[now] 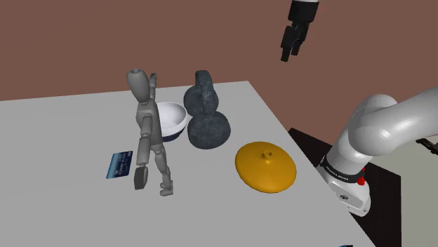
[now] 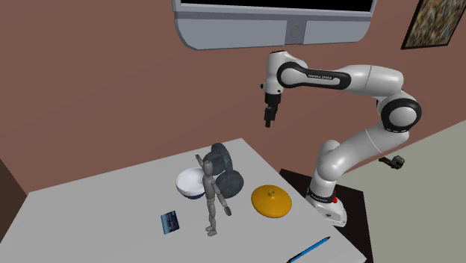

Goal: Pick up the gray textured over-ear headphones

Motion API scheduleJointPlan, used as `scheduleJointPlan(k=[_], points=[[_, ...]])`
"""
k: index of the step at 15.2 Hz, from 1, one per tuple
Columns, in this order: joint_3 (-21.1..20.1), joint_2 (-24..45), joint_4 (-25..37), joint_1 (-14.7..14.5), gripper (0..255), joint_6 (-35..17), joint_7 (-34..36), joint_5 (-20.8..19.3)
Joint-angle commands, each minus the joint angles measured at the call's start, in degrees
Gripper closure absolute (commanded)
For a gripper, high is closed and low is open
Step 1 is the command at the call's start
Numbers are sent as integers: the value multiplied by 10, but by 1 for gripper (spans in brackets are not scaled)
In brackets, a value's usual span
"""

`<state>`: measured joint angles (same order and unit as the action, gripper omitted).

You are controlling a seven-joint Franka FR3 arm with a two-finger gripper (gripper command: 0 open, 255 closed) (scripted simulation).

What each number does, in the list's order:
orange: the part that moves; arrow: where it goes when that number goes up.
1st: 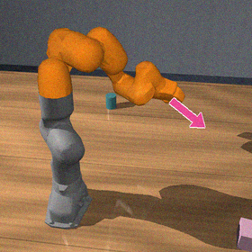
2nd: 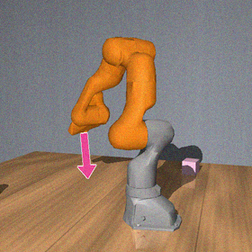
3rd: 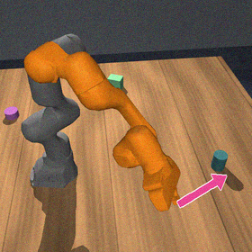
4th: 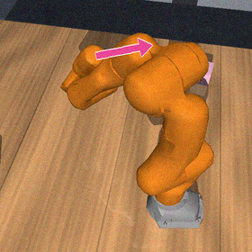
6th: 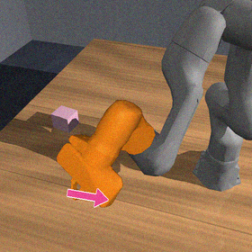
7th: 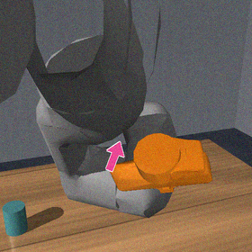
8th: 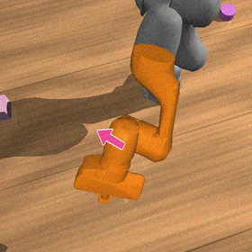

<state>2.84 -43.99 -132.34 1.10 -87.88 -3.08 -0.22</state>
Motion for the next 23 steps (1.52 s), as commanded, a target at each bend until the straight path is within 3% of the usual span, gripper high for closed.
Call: scheduleJointPlan(k=[1,7,14,19,23], points=[[0,0,0,0,0,0,0,0],[-92,31,40,0,0,9,153,56],[-195,113,129,10,0,10,332,98],[-267,200,221,24,0,12,465,102],[-325,289,314,34,0,19,578,81]])
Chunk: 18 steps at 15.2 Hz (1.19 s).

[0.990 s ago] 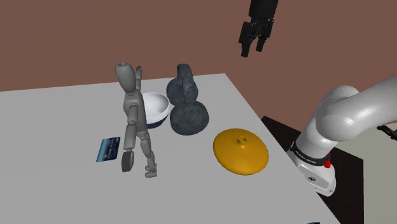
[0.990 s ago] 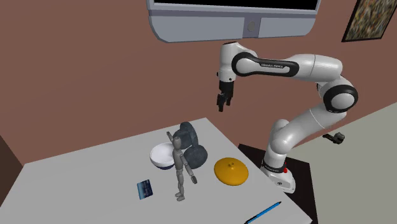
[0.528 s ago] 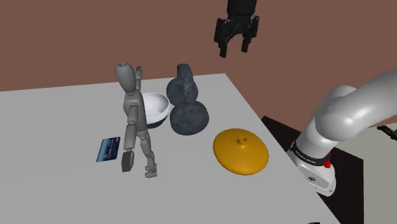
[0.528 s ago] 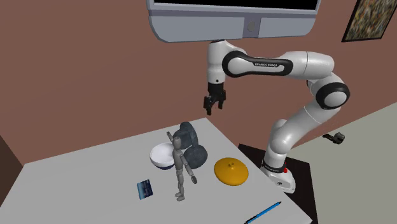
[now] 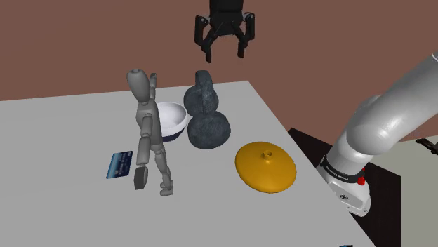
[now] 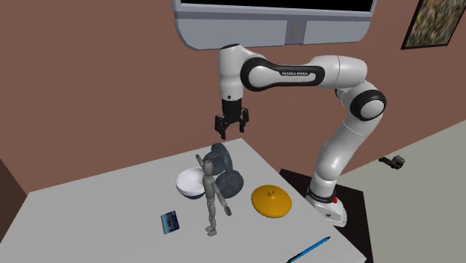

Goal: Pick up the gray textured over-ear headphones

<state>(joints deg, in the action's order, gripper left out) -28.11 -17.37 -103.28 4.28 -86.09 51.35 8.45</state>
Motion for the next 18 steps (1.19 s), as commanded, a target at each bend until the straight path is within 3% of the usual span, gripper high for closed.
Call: scheduleJointPlan(k=[1,4,13,14,18], points=[[-30,49,50,3,0,4,63,-15],[-63,119,121,-2,0,16,139,-47],[-59,99,43,-3,0,-45,130,-37],[-59,100,43,-3,255,-45,130,-37],[-58,98,42,-3,255,-45,129,-36]])
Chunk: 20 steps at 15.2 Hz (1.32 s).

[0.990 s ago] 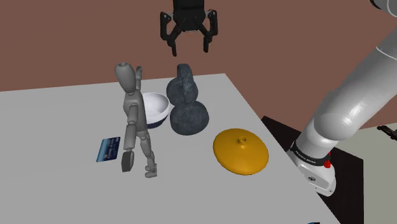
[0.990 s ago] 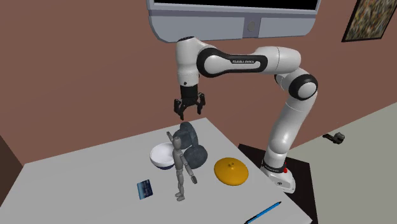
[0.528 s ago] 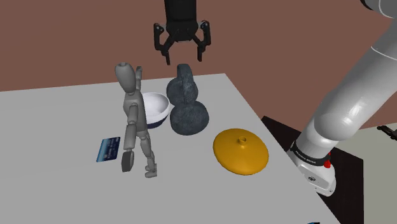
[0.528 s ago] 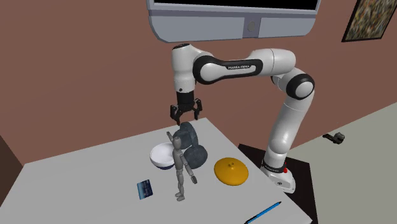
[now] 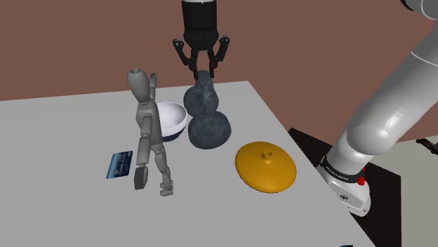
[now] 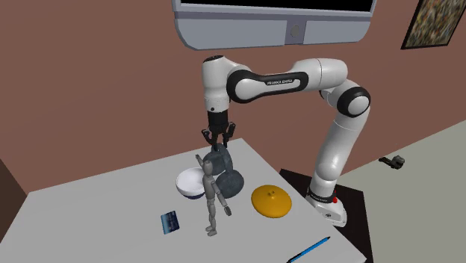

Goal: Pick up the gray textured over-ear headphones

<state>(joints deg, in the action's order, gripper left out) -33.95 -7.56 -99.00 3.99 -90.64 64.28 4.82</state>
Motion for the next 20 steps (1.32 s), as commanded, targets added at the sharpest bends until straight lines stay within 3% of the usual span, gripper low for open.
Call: scheduleJointPlan(k=[1,5,20], points=[[0,0,-1,0,255,0,0,0],[-1,2,0,0,255,0,1,-1],[-12,52,168,-4,255,126,24,-27]])
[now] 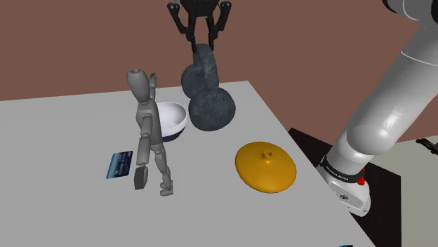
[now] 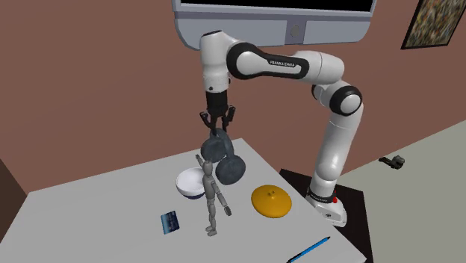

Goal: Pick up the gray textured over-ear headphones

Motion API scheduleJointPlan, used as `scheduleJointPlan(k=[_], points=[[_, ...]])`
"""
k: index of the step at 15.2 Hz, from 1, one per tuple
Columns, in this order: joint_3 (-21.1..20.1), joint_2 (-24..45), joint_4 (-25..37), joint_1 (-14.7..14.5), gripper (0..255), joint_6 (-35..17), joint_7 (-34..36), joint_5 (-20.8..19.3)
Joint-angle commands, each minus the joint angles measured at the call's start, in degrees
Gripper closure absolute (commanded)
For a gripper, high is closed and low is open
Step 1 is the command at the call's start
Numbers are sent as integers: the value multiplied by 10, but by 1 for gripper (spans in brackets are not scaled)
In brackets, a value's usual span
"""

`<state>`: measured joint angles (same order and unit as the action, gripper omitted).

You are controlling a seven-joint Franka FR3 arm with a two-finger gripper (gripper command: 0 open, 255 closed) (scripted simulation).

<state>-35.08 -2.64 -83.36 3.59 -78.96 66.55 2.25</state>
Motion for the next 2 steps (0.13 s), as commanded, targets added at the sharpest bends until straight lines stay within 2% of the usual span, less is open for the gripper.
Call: scheduleJointPlan(k=[1,2], points=[[-1,4,14,-1,255,10,2,-2],[-1,4,14,-1,255,10,2,-2]])
